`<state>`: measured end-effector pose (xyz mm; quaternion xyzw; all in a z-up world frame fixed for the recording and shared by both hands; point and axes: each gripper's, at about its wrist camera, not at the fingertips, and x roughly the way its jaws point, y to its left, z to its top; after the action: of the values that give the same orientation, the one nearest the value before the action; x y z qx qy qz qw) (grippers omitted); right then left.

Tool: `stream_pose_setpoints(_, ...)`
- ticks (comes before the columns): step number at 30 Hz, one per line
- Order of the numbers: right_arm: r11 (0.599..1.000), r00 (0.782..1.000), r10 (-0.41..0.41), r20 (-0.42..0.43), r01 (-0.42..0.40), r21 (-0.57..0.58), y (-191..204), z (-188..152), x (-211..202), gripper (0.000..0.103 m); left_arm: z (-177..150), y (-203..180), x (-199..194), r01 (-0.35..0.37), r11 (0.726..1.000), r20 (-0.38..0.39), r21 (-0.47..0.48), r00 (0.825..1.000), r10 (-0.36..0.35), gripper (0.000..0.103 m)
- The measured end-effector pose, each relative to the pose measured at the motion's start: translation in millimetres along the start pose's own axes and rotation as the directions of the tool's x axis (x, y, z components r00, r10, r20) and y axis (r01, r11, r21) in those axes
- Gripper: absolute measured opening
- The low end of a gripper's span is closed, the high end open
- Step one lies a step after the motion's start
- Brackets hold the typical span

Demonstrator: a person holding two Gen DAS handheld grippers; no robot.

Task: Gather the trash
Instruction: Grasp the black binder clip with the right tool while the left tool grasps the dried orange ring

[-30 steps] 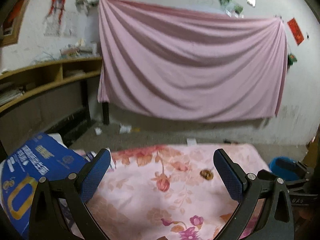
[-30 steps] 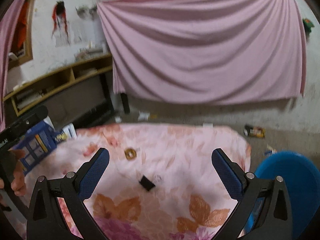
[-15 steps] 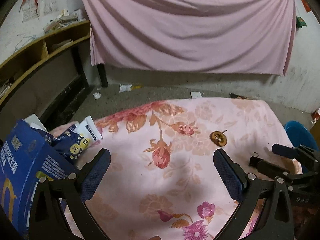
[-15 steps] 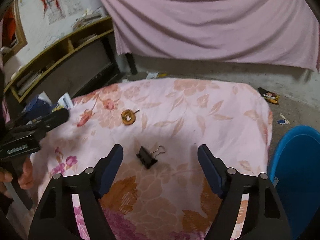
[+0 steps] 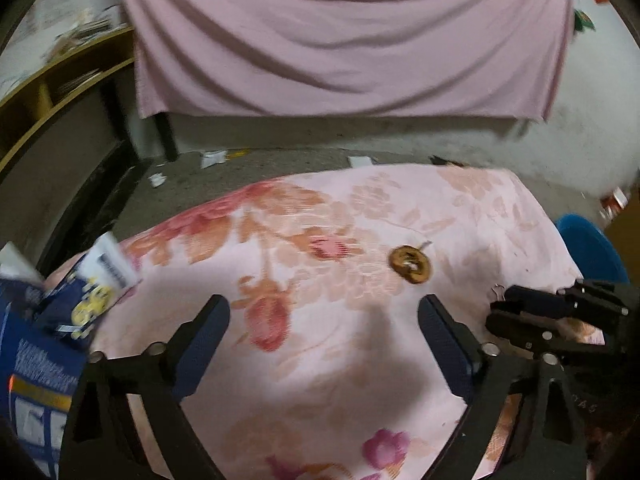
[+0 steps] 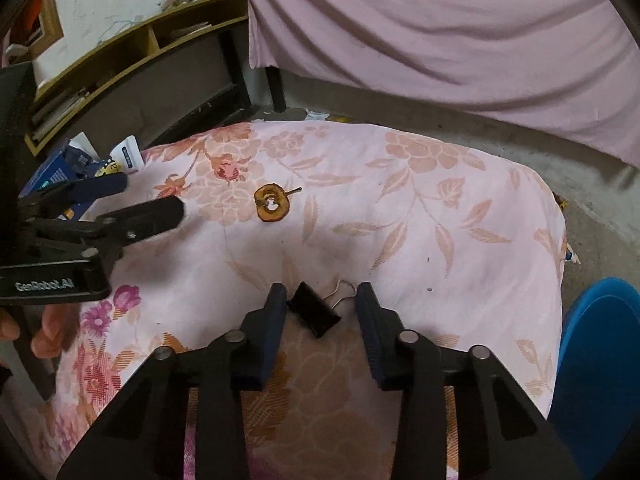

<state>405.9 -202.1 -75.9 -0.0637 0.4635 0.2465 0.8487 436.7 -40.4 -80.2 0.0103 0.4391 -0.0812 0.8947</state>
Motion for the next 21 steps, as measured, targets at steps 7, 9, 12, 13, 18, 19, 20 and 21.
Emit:
stream_pose_setpoints(7, 1.0, 1.0, -0.001, 0.016, 0.0, 0.031, -16.0, -4.7, -9.5, 0.026, 8.2, -25.4, 23.4, 0.065, 0.992, -0.058, 0.112, 0.997, -0.059, 0.071)
stream_pose_setpoints(9, 0.999, 1.0, -0.01, 0.024, 0.009, 0.045, -21.8, -6.1, -13.4, 0.026, 10.9, -30.3, 29.3, 0.069, 0.989, -0.074, 0.133, 0.996, -0.06, 0.068)
stream_pose_setpoints(12, 0.997, 0.999, -0.002, 0.033, 0.0, 0.077, -31.8, -7.9, -17.6, 0.026, 13.3, -36.0, 38.0, 0.075, 0.984, -0.097, 0.159, 0.993, -0.06, 0.059)
stream_pose_setpoints(13, 0.996, 0.999, 0.002, 0.037, -0.005, 0.091, -36.1, -8.8, -19.1, 0.026, 13.3, -37.9, 40.6, 0.073, 0.983, -0.102, 0.169, 0.993, -0.056, 0.058)
stream_pose_setpoints(18, 0.993, 0.999, 0.011, 0.048, -0.017, 0.118, -46.1, -12.1, -24.2, 0.026, 11.6, -49.9, 46.9, 0.076, 0.973, -0.103, 0.217, 0.993, -0.054, 0.044)
stream_pose_setpoints(19, 0.993, 0.999, 0.011, 0.049, -0.017, 0.118, -46.2, -12.5, -24.6, 0.026, 11.0, -51.7, 47.3, 0.074, 0.972, -0.103, 0.225, 0.993, -0.052, 0.039)
stream_pose_setpoints(20, 0.993, 0.999, 0.01, 0.05, -0.016, 0.118, -46.2, -12.9, -25.2, 0.026, 10.4, -53.8, 47.9, 0.077, 0.97, -0.104, 0.229, 0.993, -0.054, 0.032)
stream_pose_setpoints(21, 0.993, 0.999, 0.009, 0.051, -0.015, 0.118, -45.1, -13.0, -25.7, 0.026, 10.0, -55.5, 48.1, 0.083, 0.968, -0.106, 0.235, 0.993, -0.06, 0.028)
